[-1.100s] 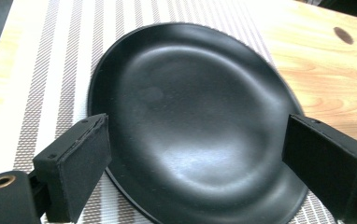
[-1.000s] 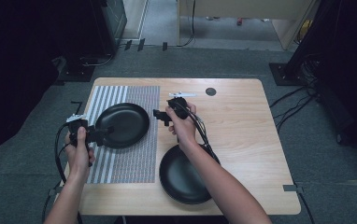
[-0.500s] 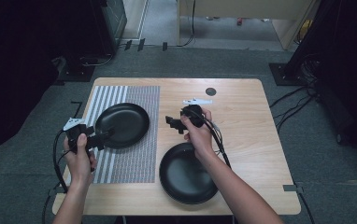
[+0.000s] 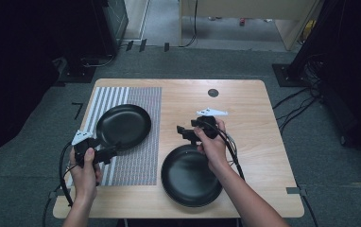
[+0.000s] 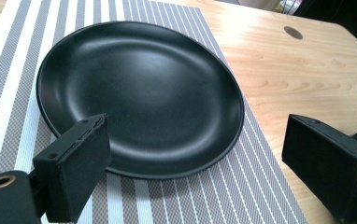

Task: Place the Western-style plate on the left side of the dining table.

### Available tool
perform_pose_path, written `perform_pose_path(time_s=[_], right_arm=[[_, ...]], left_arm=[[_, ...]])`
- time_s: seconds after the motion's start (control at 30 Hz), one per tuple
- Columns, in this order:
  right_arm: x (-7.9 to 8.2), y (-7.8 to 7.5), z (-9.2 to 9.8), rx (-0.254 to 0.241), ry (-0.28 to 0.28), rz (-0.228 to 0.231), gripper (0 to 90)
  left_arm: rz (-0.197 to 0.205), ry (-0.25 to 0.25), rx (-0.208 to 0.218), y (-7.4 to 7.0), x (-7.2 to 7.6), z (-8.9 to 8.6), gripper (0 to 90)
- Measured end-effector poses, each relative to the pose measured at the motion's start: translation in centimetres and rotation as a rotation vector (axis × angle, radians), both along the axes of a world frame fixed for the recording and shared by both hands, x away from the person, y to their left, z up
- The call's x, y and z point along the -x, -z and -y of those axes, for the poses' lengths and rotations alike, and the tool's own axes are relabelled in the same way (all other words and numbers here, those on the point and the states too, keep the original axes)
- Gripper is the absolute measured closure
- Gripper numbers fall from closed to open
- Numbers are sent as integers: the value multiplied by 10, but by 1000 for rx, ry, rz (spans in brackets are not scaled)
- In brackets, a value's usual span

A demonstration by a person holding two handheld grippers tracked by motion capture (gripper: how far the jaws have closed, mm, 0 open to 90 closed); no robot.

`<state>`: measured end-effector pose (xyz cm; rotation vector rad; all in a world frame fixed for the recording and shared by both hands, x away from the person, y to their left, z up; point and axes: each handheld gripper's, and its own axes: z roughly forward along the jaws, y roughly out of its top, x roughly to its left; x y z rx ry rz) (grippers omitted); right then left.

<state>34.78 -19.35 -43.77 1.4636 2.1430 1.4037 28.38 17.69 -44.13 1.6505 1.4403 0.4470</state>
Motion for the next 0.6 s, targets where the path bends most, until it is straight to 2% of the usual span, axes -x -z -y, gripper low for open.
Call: perform_pose_path(time_s=[0.17, 0.23, 0.43, 0.6], right_arm=[[8, -3, 7, -7, -2, 8, 292], [13, -4, 12, -9, 1, 16, 292], [27, -4, 27, 1, 14, 36, 289], [34, -2, 39, 4, 29, 46, 290]], left_arm=[[-1, -3, -18, 5, 7, 0, 78], [-1, -4, -41, 7, 10, 0, 78], [7, -10, -53, 14, 24, -4, 78], [10, -15, -59, 18, 29, -7, 78]])
